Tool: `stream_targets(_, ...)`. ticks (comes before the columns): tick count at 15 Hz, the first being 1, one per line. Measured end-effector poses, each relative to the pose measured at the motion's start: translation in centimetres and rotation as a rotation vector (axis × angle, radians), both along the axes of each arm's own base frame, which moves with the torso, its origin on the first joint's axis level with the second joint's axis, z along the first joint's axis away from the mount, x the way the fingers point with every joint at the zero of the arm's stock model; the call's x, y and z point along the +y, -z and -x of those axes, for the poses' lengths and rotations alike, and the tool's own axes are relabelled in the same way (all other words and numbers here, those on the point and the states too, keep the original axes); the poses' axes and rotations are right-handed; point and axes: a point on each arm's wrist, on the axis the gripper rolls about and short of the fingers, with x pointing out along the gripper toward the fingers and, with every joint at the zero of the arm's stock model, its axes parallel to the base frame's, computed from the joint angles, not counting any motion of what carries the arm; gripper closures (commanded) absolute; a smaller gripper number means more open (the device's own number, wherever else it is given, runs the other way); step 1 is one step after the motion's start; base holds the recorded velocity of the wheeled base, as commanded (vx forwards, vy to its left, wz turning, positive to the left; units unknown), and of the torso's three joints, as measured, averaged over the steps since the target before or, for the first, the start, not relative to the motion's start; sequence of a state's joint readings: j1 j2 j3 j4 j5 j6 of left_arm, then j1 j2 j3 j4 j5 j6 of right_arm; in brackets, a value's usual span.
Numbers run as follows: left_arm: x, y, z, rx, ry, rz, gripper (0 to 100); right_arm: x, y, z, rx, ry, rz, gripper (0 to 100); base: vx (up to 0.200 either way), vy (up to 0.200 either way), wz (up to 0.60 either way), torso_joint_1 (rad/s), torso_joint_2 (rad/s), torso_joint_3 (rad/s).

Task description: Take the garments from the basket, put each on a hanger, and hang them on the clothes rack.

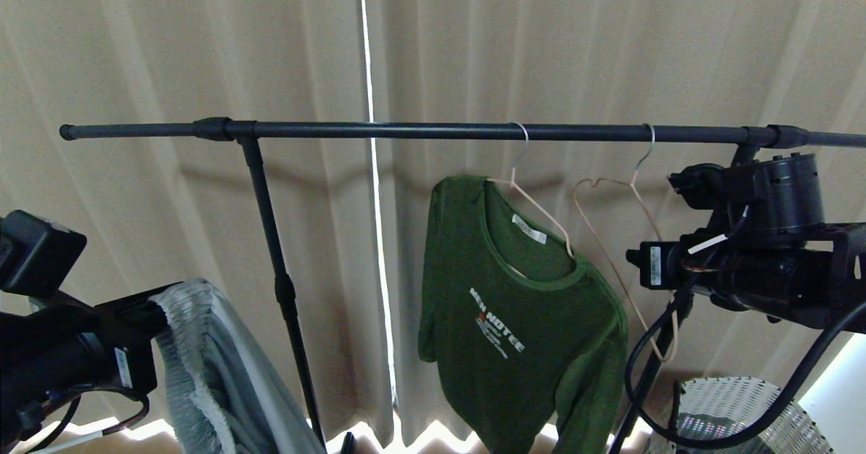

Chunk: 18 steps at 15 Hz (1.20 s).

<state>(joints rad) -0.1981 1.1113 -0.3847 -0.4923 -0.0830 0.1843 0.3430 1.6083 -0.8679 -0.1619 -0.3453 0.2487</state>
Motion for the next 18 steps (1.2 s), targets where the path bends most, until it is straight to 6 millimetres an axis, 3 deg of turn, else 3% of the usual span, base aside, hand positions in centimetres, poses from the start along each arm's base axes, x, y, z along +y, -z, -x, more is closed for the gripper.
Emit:
stream_targets(8, 0.0, 0.0, 0.0, 0.001, 0.001, -0.002, 100, -0.5, -1.1, 1.3, -0.036, -0.001, -0.008, 100, 0.000, 0.000, 0.00, 0.000, 0.00, 0.000)
stream_targets(13, 0.0, 0.3, 0.1, 0.010, 0.003, -0.010, 100, -2.2, -2.7, 2.7, -0.102, 0.027, -0.006, 100, 0.000, 0.000, 0.00, 0.000, 0.00, 0.000)
stream_targets(18, 0.0, 0.4, 0.1, 0.009, 0.004, -0.013, 100, -3.3, -3.3, 5.7, -0.141, 0.014, 0.001, 100, 0.000, 0.000, 0.00, 0.000, 0.00, 0.000)
